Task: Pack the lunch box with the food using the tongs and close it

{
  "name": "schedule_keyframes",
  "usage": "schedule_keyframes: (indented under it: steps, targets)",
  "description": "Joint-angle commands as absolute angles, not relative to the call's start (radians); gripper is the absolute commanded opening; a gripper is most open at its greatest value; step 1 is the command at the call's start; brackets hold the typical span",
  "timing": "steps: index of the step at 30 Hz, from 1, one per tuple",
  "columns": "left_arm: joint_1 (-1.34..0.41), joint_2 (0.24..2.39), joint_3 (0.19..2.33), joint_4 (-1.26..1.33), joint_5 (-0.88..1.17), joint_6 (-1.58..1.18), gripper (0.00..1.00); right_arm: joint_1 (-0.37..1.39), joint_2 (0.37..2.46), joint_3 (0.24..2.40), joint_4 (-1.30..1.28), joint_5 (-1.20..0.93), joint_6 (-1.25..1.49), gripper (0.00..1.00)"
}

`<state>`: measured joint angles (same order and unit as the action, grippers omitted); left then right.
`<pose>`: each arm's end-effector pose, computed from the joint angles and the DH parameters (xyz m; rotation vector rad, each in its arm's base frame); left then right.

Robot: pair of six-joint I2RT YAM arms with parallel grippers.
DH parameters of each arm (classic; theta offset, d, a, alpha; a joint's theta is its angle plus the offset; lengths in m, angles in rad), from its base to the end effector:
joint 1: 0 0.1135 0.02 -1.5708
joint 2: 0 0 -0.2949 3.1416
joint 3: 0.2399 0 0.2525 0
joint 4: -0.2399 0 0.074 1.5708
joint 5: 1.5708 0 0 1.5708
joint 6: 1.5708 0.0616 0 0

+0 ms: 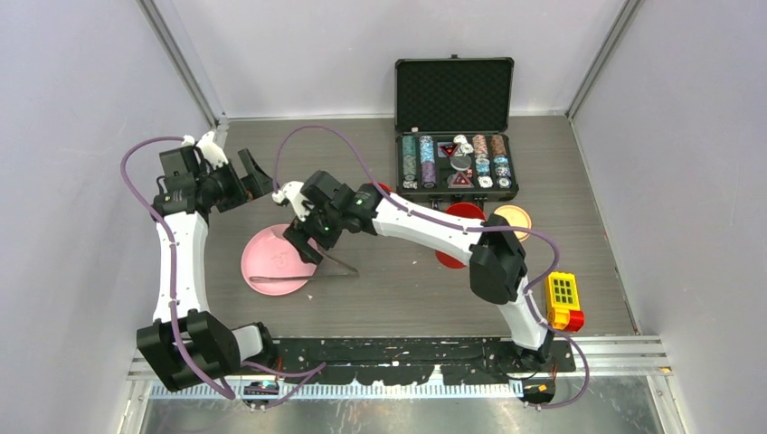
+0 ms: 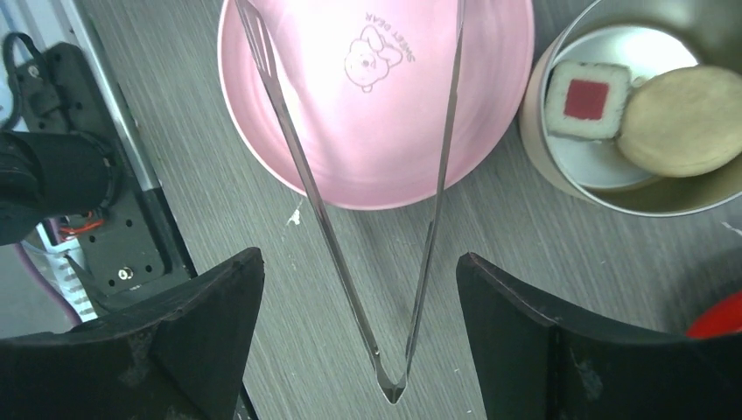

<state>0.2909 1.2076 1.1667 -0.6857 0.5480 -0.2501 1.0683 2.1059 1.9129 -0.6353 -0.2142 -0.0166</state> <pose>0.2558 0.0431 0.3550 -0.3235 2.2165 -0.6041 0.2358 0.4562 0.2801 -1.3842 2.0931 0.7230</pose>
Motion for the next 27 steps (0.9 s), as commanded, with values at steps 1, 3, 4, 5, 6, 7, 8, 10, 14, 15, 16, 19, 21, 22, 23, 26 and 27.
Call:
schedule_keyframes:
  steps: [1,3,4,5,6,7,8,10,14,15,16,19,21,22,23,26,27]
  targets:
    - [0.292,1.207,1.211,-0.666,0.581,-0.212,1.0,1.048,2.025,1.969,-0.642,-0.21,-0.015,0.85]
    - [0.283,1.217,1.224,-0.672,0.582,-0.174,1.0,1.024,2.001,1.975,-0.652,-0.224,-0.003,0.85]
    - [0.276,1.222,1.24,-0.677,0.585,-0.145,1.0,1.008,1.976,1.975,-0.659,-0.235,-0.001,0.85]
    - [0.263,1.228,1.254,-0.683,0.589,-0.105,1.0,0.991,1.954,1.972,-0.665,-0.249,-0.001,0.85]
    - [0.246,1.234,1.269,-0.688,0.59,-0.062,1.0,0.97,1.931,1.958,-0.672,-0.263,0.01,0.85]
    - [0.229,1.241,1.285,-0.695,0.586,-0.015,1.0,0.943,1.903,1.943,-0.676,-0.275,0.022,0.85]
    - [0.211,1.25,1.299,-0.703,0.592,0.042,1.0,0.916,1.873,1.925,-0.684,-0.296,0.029,0.85]
    - [0.177,1.267,1.313,-0.712,0.621,0.157,1.0,0.859,1.808,1.88,-0.694,-0.317,0.032,0.85]
    - [0.069,1.304,1.346,-0.729,0.64,0.314,1.0,0.729,1.665,1.775,-0.703,-0.349,0.033,0.86]
    - [0.034,1.313,1.353,-0.732,0.641,0.361,1.0,0.697,1.628,1.753,-0.703,-0.353,0.036,0.86]
    - [-0.005,1.322,1.362,-0.737,0.64,0.408,1.0,0.661,1.597,1.73,-0.703,-0.358,0.04,0.86]
    - [-0.135,1.363,1.406,-0.791,0.619,0.593,0.99,0.565,1.498,1.672,-0.704,-0.37,0.05,0.87]
    - [-0.229,1.398,1.448,-0.844,0.579,0.739,0.97,0.511,1.442,1.634,-0.705,-0.366,0.053,0.88]
    - [-0.269,1.419,1.465,-0.866,0.552,0.815,0.96,0.478,1.415,1.616,-0.709,-0.364,0.056,0.88]
    - [-0.31,1.439,1.479,-0.875,0.519,0.88,0.96,0.453,1.385,1.6,-0.715,-0.362,0.061,0.88]
    - [-0.421,1.512,1.505,-0.895,0.405,1.037,0.93,0.375,1.32,1.531,-0.718,-0.38,0.09,0.88]
    - [-0.454,1.54,1.513,-0.911,0.372,1.086,0.91,0.354,1.299,1.506,-0.718,-0.378,0.092,0.88]
